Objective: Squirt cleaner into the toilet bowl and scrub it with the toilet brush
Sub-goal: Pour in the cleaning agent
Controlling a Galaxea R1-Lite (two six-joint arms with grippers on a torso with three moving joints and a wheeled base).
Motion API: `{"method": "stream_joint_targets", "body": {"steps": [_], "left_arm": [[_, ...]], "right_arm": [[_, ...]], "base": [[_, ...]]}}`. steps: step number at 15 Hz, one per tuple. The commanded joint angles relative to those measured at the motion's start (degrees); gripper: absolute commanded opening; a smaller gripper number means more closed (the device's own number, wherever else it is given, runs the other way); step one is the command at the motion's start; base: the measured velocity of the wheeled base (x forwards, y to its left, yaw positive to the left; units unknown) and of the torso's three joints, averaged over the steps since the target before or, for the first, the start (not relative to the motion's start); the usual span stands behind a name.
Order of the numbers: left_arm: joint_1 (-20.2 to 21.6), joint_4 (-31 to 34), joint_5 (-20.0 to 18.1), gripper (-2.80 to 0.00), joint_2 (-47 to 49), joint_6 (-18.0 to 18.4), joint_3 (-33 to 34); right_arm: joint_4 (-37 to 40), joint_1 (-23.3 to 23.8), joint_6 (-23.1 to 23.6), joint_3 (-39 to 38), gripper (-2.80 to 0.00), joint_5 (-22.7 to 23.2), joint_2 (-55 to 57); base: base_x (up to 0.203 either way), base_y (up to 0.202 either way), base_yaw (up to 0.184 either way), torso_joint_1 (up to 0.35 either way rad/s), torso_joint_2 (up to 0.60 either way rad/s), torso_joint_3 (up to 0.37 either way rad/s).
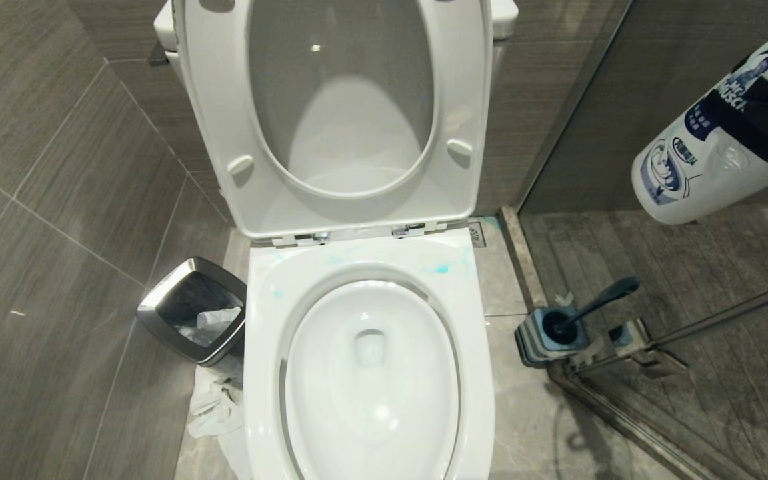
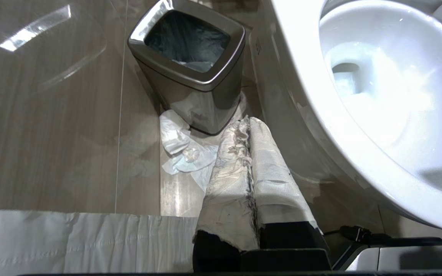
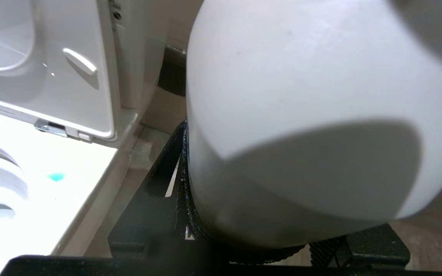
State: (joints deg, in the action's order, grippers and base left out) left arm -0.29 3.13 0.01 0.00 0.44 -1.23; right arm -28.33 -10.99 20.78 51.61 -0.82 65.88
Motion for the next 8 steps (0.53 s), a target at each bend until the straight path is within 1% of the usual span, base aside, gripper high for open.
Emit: {"method": "stream_joint_targets", "body": {"steps": [1, 3, 5, 8], "left_arm": [[0.0, 0.0, 0.1, -2.80, 0.1, 0.0, 0.0], [0.0, 0.0, 0.1, -2.80, 0.1, 0.0, 0.0], [0.0, 0.0, 0.1, -2.80, 0.1, -0.1, 0.0], [0.0, 0.0, 0.1, -2.80, 0.1, -0.1, 0.0]], "right_arm": [[-0.2, -1.5, 0.1, -0.4, -2.80, -0.2, 0.2], [-0.2, -3.1, 0.4, -1.1, -2.80, -0.4, 0.3], [-0.2, -4.3, 0.7, -1.6, -2.80, -1.7, 0.5], [-0.1, -6.8, 0.7, -2.0, -2.80, -4.7, 1.6]], "base": [[0.000, 0.000, 0.000, 0.002, 0.00, 0.203], [0.000, 0.000, 0.000, 0.001, 0.00, 0.202], [0.000, 0.000, 0.000, -0.001, 0.01, 0.201], [0.000, 0.000, 0.000, 0.002, 0.00, 0.200]]}}
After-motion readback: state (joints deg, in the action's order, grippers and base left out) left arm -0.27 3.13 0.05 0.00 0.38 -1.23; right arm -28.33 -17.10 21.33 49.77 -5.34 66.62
